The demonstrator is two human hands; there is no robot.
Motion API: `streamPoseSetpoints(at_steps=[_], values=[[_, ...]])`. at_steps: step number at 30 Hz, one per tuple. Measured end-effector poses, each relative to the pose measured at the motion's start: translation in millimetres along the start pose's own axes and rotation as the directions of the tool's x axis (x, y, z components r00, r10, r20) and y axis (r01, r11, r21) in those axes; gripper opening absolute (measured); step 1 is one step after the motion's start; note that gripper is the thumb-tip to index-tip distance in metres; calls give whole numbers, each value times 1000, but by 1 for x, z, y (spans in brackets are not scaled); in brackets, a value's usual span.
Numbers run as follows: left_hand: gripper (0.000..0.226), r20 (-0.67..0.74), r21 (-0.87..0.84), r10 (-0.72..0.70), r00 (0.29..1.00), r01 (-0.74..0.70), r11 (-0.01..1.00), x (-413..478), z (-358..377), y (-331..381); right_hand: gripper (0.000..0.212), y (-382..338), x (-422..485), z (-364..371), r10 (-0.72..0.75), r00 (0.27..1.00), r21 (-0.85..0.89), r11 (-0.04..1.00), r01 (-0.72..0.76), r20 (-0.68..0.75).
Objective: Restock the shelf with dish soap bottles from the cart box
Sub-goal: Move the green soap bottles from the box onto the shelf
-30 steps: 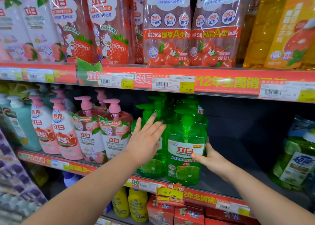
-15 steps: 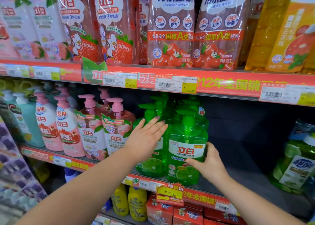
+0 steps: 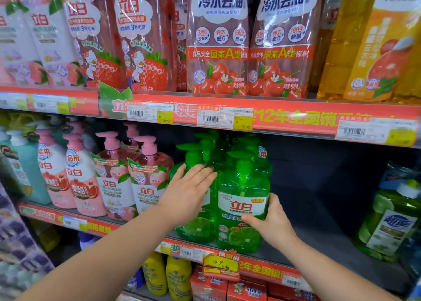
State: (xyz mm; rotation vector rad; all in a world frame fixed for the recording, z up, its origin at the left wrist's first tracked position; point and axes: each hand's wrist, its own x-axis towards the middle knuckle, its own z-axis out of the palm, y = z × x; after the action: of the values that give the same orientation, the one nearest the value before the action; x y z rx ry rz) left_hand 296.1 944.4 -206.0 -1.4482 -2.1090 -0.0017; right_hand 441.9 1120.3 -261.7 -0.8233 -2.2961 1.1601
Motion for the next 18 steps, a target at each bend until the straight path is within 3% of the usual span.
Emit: streamPoseSetpoints(at_steps=[4, 8, 9, 12, 13, 18], values=[[72, 183, -69, -90, 979, 105, 992, 4, 3, 5, 66, -9, 3, -8, 40, 997, -70, 997, -35, 70], [75, 176, -66, -105, 979, 118, 991, -1, -10, 12, 71, -28, -9, -31, -33, 998, -232, 972, 43, 47], [76, 169, -62, -106, 980, 117, 991, -4, -14, 14, 77, -32, -15, -38, -102, 995, -366, 925, 100, 12], [78, 176, -27, -99, 979, 106, 994, -20, -25, 24, 86, -36, -43, -54, -249, 968, -771, 611, 178, 26], [79, 196, -31, -94, 976, 102, 994, -26, -28, 30, 84, -35, -55, -57, -217, 975, -811, 561, 166, 49], [78, 264, -149, 7, 965, 33, 988, -60, -34, 80, 81, -21, -133, -69, 34, 998, -856, 516, 33, 59]])
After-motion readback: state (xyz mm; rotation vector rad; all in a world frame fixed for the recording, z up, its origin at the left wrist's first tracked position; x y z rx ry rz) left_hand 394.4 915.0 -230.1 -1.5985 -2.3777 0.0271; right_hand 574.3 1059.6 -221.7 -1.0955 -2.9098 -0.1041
